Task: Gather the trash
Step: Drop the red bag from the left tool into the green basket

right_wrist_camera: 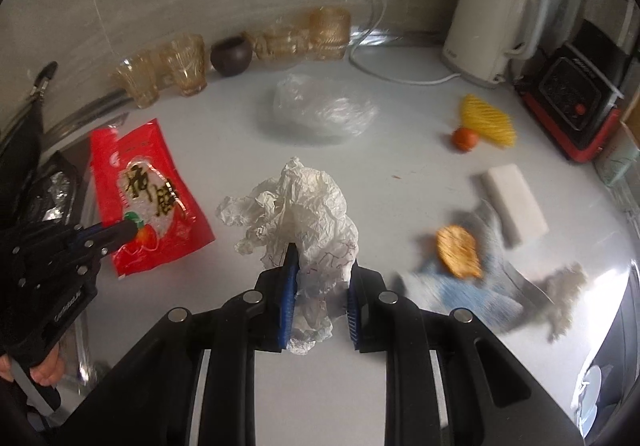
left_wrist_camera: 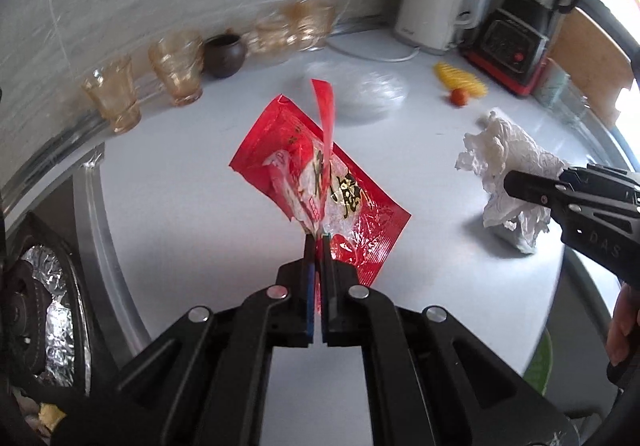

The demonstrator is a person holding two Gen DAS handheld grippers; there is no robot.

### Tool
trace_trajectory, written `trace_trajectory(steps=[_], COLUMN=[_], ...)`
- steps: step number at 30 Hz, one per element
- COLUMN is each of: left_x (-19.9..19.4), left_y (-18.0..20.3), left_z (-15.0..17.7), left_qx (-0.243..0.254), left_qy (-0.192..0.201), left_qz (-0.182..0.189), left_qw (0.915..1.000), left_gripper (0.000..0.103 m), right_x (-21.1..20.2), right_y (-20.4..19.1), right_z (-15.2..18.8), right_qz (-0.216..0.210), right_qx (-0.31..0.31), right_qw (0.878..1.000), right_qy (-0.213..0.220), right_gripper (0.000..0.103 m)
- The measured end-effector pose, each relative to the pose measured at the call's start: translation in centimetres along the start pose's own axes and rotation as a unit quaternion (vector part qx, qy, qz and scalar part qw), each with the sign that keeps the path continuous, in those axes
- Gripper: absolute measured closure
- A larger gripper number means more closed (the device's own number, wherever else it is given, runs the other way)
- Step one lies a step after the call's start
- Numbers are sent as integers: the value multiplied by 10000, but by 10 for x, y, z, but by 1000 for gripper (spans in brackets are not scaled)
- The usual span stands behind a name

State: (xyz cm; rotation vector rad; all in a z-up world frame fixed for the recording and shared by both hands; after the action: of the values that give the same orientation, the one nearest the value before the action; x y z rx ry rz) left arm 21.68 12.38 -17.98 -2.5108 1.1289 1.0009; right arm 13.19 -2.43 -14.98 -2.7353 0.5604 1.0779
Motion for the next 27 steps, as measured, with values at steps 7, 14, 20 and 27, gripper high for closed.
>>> trace_trajectory(steps=[7,14,20,27], left_x=[-38,-64,-72,-47], left_y=[77,177,254,299], left_z=[14,55,112,179], left_qx=[430,933,1269,1512], left_qy=[40,-274,-781,-1363], left_qz=[640,1512,2054,1869], left_qw=[9970,9837,9673,9611], left_gripper=[101,101,101,101], right_x=[-83,-160,-211,-244], right_y=[46,112,151,170], right_z=[44,116,171,216], right_qz=[352,1018,1412,1494], right_qx=[520,1108,1432,1563], right_qw=[9978,9886,9796,9761], right_qy=[211,85,-41,-220], right_gripper=[81,81,81,81])
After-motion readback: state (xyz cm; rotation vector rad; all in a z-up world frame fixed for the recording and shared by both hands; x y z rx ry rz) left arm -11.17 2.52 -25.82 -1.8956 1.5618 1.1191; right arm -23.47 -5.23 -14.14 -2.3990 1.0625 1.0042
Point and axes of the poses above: each gripper's, at about its wrist camera, not at the fingertips, and x roughly the way its jaws point, y to its right, z to its underside, the point moved 6 cm from there along x, roughly the way its jaws point, and after that the axes turned 13 degrees about y, right-handed, at the moved point
